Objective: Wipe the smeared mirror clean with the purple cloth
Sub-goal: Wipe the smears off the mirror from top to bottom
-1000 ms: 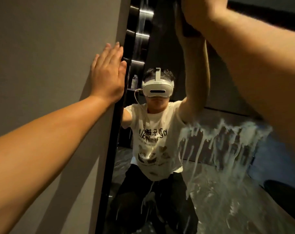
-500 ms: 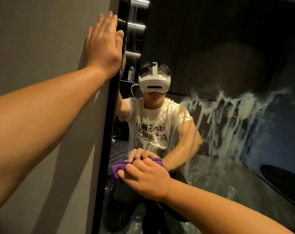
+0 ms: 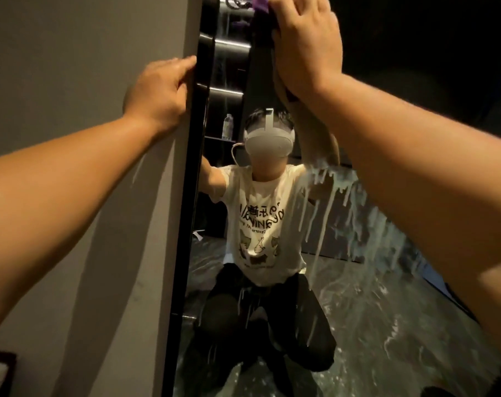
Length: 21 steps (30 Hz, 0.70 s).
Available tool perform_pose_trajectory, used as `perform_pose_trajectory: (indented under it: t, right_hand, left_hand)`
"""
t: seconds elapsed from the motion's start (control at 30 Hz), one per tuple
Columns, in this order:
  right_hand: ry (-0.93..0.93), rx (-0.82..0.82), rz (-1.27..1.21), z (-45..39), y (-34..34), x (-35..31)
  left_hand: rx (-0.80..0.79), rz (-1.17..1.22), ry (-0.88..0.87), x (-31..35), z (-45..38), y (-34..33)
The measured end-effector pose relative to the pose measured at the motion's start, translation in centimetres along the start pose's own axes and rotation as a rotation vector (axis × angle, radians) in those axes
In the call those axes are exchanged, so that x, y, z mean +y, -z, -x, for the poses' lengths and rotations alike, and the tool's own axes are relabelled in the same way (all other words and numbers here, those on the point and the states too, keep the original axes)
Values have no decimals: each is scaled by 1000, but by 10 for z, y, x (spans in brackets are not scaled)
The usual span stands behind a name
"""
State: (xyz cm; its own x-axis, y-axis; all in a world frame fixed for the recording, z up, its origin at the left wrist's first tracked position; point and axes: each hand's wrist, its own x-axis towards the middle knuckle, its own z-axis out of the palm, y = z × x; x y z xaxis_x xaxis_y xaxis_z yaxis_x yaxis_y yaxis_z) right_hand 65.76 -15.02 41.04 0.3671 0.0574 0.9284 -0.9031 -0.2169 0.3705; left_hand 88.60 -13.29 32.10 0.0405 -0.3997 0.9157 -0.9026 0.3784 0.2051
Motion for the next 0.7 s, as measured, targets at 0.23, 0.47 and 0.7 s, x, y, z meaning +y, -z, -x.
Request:
perform_pose_trajectory:
  t: [0.23,0.47,0.7]
  right_hand:
    - [652,-337,-249,270,-6,-105]
    - [708,-429,-389,325,14,-97]
    - [58,44,-81,78,40,58]
  left_hand:
    - [-34,-42,-91,-7,7,-7]
    - [-52,-296,-42,26,53,-28]
    - [-37,-338,-33,37,60,-59]
